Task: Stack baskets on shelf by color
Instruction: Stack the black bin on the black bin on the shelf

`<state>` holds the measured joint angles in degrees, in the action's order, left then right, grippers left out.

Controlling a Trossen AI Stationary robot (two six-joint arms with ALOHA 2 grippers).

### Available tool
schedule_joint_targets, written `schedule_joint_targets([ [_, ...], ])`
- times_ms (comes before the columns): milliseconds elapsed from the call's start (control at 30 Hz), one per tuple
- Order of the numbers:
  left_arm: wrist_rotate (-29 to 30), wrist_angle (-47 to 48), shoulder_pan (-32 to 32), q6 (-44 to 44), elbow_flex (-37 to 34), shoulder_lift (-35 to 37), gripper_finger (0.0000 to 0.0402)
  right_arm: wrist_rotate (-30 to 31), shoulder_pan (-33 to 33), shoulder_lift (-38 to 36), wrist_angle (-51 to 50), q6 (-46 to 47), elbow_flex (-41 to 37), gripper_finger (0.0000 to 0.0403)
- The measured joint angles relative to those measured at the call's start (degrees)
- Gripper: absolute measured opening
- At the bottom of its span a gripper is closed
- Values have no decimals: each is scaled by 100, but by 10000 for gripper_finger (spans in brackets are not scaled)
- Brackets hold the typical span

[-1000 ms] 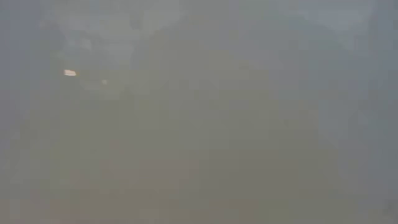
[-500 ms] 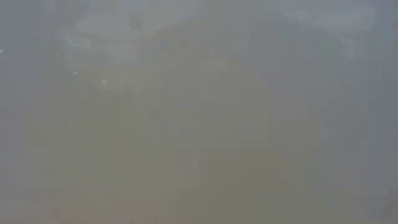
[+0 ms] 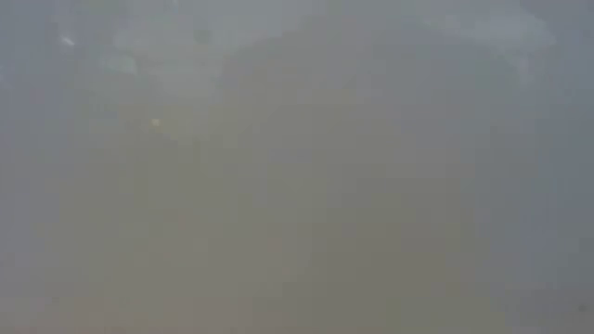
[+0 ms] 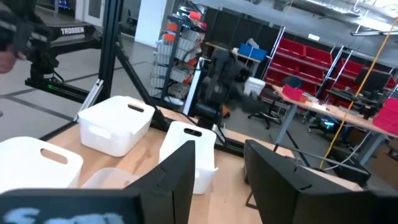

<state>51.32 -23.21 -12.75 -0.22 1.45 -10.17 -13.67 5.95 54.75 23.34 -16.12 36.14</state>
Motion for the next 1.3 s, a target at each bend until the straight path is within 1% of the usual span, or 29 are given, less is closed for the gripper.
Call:
schedule_joint_targets([
  [33,16,296,21,-236,1,-33,168,0,-11,-4,4,-2,0,131],
  [100,-29,788,82,-1059,0,-164,168,0,-13,1,8,0,0,131],
  [167,-255,1011,132,-1791,0,-371,168,2,-13,-1,69,0,0,131],
  [233,-398,1125,159,-2031,0,-607,168,3,-13,-1,108,17,2,131],
  [300,-430,1310,190,-2068,8,-810,168,4,-13,1,140,90,2,131],
  [333,-434,1573,216,-2188,66,-899,168,3,-13,-1,153,143,2,131],
  [400,-518,2478,299,-2686,324,-1072,168,2,-13,-1,175,181,2,131],
  [533,-824,4786,598,-3973,1151,-1605,168,4,-13,1,172,186,2,131],
  [600,-971,5582,776,-4284,1547,-1952,168,4,-13,1,172,185,2,131],
  [667,-1000,6041,963,-4346,1888,-2313,168,4,-13,1,170,188,2,131],
  [767,-1041,6366,1310,-4231,2198,-2853,168,3,-13,1,170,186,2,131],
  [833,-1318,6365,1592,-3988,2249,-3200,169,4,-11,1,156,188,2,131],
  [900,-1774,6385,1885,-3615,2247,-3554,173,4,-11,1,110,186,4,131],
  [967,-2007,6383,2100,-3328,2243,-3896,183,4,-11,1,38,179,7,131],
  [1167,-2027,6022,2369,-2611,2240,-4542,231,4,-11,3,-61,177,9,131],
  [1300,-2023,5952,2593,-2277,2240,-4819,249,6,-8,3,-146,175,9,131],
])
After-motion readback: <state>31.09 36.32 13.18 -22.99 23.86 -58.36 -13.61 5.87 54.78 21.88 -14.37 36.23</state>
